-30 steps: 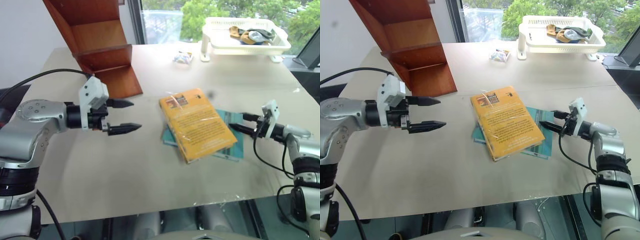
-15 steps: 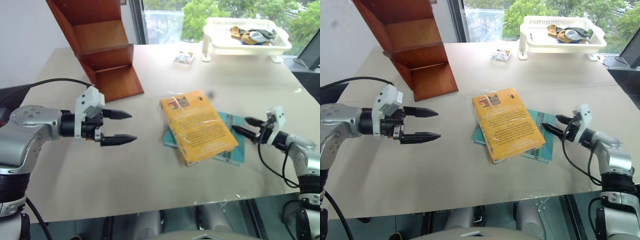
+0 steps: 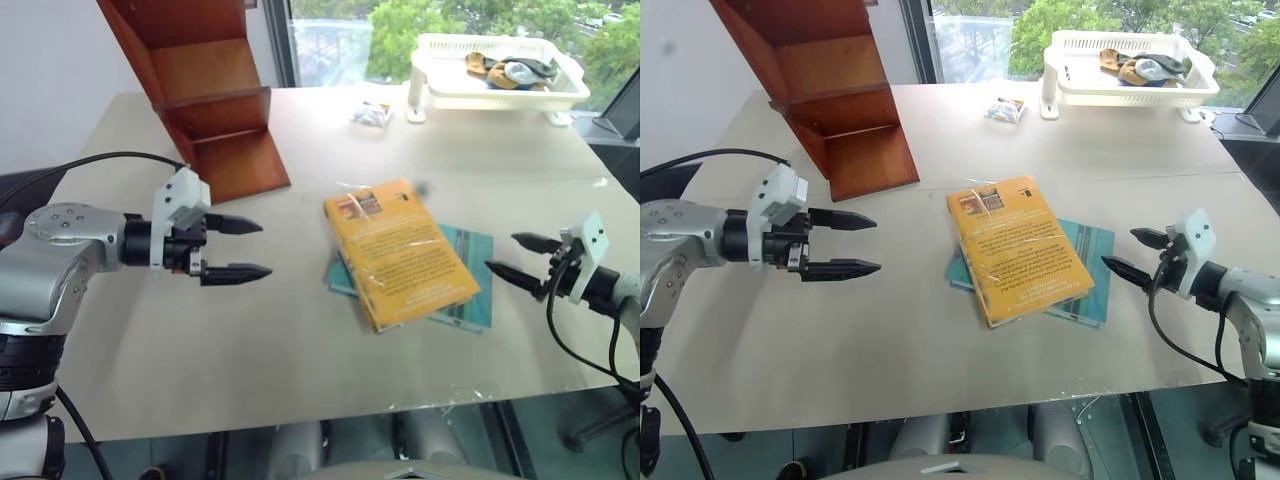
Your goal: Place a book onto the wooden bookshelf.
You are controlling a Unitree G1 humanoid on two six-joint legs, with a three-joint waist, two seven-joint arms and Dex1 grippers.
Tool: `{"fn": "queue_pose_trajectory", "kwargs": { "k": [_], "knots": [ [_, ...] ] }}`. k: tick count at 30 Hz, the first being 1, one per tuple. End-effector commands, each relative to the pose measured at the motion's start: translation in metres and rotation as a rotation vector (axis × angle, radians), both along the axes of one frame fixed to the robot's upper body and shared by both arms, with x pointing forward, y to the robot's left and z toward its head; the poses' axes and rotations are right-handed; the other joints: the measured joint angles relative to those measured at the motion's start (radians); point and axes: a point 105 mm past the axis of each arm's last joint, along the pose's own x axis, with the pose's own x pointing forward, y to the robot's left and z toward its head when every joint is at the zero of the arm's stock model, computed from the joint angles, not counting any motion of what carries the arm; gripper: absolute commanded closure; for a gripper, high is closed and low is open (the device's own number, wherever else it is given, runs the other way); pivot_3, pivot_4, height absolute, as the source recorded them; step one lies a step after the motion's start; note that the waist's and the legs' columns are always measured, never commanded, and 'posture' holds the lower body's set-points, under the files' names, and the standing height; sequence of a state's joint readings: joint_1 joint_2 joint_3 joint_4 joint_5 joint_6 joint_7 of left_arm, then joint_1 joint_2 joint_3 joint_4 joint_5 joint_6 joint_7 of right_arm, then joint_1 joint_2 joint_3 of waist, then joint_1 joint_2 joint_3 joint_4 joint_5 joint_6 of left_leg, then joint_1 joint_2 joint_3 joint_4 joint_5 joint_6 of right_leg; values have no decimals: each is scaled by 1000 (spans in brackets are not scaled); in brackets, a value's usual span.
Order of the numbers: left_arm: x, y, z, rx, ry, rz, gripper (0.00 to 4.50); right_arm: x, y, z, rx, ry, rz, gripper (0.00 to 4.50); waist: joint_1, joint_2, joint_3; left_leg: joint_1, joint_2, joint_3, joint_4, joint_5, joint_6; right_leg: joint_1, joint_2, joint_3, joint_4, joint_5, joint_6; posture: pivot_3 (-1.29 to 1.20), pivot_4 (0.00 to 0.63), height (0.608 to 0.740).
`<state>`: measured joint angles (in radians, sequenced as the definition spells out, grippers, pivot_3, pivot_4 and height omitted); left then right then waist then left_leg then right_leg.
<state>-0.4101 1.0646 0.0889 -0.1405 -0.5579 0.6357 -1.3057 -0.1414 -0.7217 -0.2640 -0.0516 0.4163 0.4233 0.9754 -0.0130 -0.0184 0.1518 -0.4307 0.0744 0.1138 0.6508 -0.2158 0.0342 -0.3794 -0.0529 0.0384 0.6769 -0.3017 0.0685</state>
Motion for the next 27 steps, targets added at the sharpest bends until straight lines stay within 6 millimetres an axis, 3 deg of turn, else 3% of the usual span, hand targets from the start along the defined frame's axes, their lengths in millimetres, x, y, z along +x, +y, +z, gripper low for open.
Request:
{"fn": "queue_pose_trajectory", "kwargs": {
  "k": [1, 12, 27],
  "knots": [
    [3, -2, 8, 9, -39, -27, 68, -8, 26, 1, -77, -42, 123, 0, 1, 0, 0, 0, 0, 0, 0, 0, 0, 0, 0, 0, 0, 0, 0, 0, 150, 740],
    [3, -4, 4, 11, -29, -31, 68, 6, 77, 11, 27, -86, 235, 0, 1, -1, 1, -1, 0, -1, 0, 0, 0, 0, 0, -1, 0, 0, 0, 0, 150, 740],
    [-2, 1, 0, 6, -18, 9, 68, 23, 98, 7, 27, -100, 301, 0, 0, -1, 1, 0, 0, 0, 1, 0, 0, 0, 0, -1, 0, 0, 0, 0, 150, 740]
  ]
}}
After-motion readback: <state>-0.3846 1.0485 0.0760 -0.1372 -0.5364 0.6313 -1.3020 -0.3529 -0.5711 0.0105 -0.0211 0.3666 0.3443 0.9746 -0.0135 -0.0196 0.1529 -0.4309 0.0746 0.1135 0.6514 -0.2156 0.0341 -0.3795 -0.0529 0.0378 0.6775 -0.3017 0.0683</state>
